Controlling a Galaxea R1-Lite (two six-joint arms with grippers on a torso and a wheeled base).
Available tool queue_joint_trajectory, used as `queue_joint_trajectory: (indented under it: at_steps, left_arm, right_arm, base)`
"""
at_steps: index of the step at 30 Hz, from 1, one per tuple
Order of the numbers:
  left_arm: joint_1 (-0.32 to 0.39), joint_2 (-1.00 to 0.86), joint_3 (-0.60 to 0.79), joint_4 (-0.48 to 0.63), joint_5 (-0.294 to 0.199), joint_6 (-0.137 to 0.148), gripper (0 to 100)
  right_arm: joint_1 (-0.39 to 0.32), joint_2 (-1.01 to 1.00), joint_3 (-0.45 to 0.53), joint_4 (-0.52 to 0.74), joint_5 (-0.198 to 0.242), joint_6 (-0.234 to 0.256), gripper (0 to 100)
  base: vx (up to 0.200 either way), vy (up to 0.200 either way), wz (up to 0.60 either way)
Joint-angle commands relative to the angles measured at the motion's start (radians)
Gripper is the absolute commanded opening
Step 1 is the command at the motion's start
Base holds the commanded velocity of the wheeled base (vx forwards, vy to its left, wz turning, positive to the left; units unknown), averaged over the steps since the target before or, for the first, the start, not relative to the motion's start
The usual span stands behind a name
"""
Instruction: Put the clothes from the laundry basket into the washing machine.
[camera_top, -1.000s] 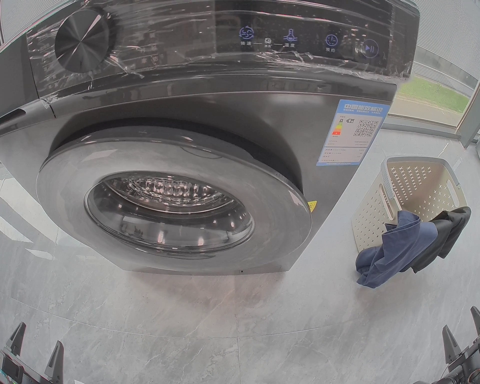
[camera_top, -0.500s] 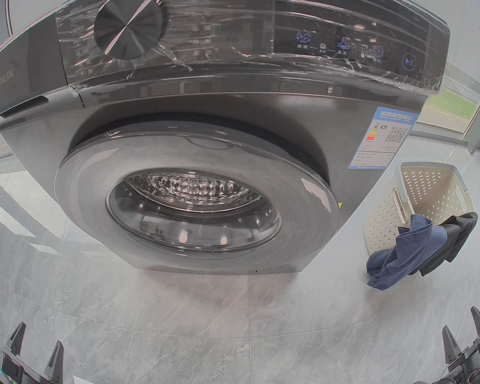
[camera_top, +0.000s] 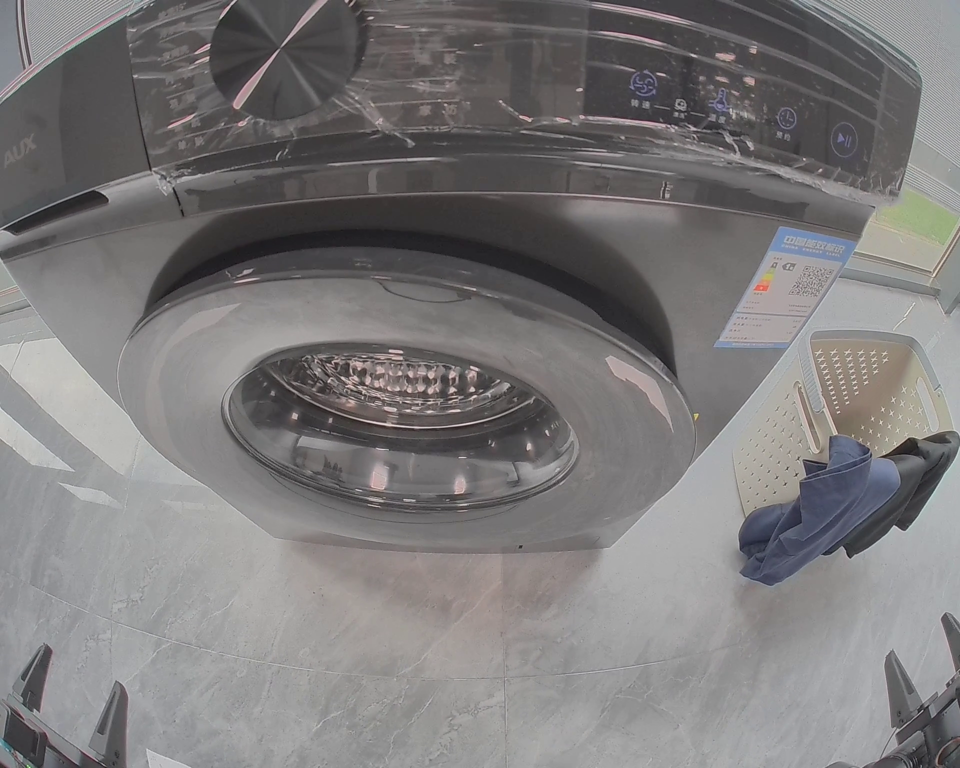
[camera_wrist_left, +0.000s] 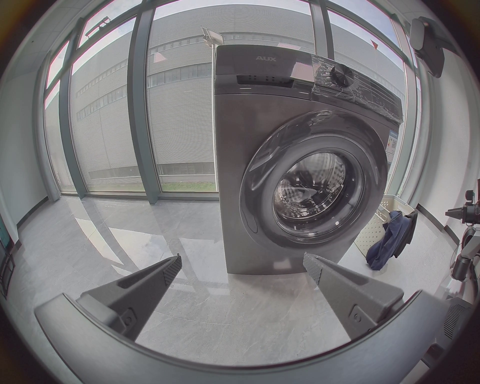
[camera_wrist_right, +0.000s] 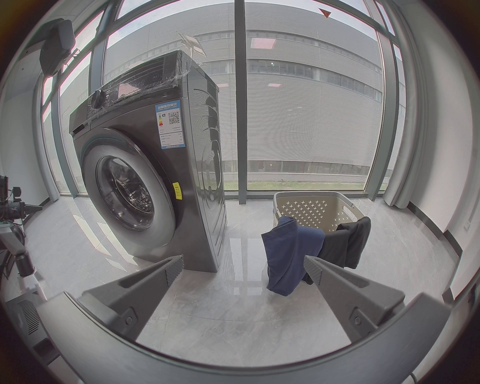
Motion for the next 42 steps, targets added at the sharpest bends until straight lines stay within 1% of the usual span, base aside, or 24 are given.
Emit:
queue_joint_trajectory:
  at_steps: [1,13,42]
  left_arm:
    - [0.0,-0.015,0.018,0.0,0.0,0.0,100]
    - [0.0,-0.015,0.018,0.0,0.0,-0.002,100]
    - [0.0,-0.015,0.018,0.0,0.0,0.0,100]
  right_arm:
    - [0.001,-0.016,0.016,-0.001,0.001,0.0,100]
    - [0.001,-0.016,0.016,-0.001,0.001,0.0,100]
    - [0.001,-0.016,0.016,-0.001,0.001,0.0,100]
  base:
    - [0.0,0.0,0.0]
    - [0.0,0.2,0.0]
    - [0.0,0.0,0.0]
